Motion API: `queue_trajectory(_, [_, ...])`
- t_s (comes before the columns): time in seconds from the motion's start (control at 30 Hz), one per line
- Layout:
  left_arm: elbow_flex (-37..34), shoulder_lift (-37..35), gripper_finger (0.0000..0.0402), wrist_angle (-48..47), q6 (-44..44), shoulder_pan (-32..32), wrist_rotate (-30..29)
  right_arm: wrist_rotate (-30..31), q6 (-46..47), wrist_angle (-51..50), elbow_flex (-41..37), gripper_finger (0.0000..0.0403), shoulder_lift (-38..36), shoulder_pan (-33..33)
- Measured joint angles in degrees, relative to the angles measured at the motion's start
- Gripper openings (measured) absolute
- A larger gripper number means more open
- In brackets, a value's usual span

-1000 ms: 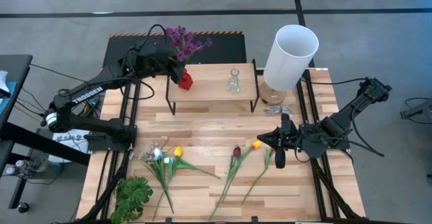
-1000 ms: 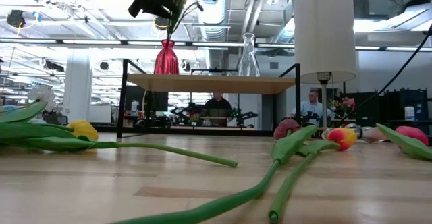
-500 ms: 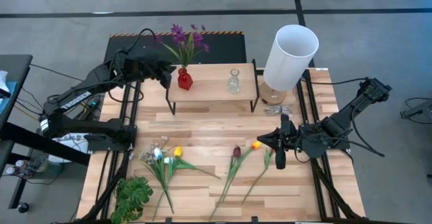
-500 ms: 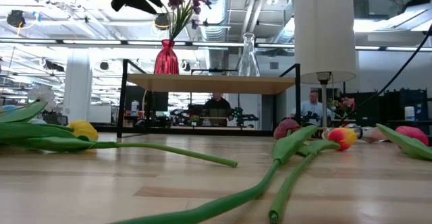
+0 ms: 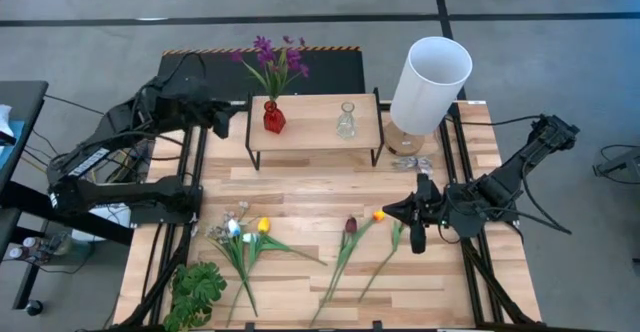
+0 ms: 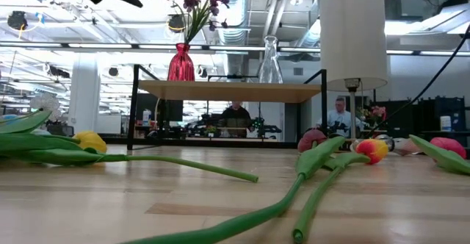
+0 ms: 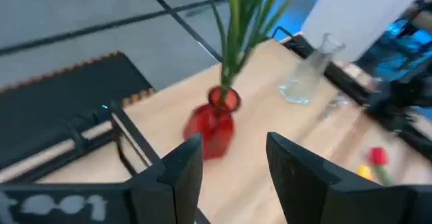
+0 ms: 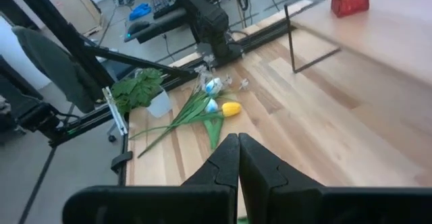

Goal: Pick and place flowers into a vace then onto a shelf
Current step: Put the red flower into the red vase on the shelf

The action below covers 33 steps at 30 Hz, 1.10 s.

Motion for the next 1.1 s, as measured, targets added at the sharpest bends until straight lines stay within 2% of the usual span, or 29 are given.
queue_trajectory(0.23, [0.0, -3.1, 0.0151, -0.9, -2.8, -4.4, 10.4, 0.0, 9.9, -4.7, 0.0, 0.0, 0.0, 3.8])
queue_trajectory(0.37, [0.0, -3.4, 0.0151, -0.9, -4.6, -9.8, 13.1, 0.0, 14.3, -5.4, 0.0, 0.0, 0.0, 6.2])
queue_trajectory(0.5, [0.0, -3.1, 0.0151, -0.8, -6.4, -15.8, 12.2, 0.0, 18.2, -5.4, 0.0, 0.0, 0.0, 8.4])
queue_trajectory(0.7, [0.0, -1.8, 0.0151, -0.9, -7.1, -22.9, 3.7, 0.1, 22.1, -5.4, 0.0, 0.0, 0.3, 10.4])
queue_trajectory(0.77, [0.0, -1.3, 0.0151, -0.9, -7.8, -24.4, 2.5, 0.0, 23.5, -6.0, 0.0, 0.0, 0.5, 10.9])
queue_trajectory(0.93, [0.0, 0.2, 0.0151, -1.0, -7.9, -27.9, 3.5, -0.3, 30.3, -8.1, 0.0, 0.0, 1.1, 12.7])
queue_trajectory(1.1, [-2.9, 0.5, 0.0151, -0.6, -8.0, -31.2, 6.6, -1.8, 40.2, -8.4, 0.0, 0.0, 4.1, 14.9])
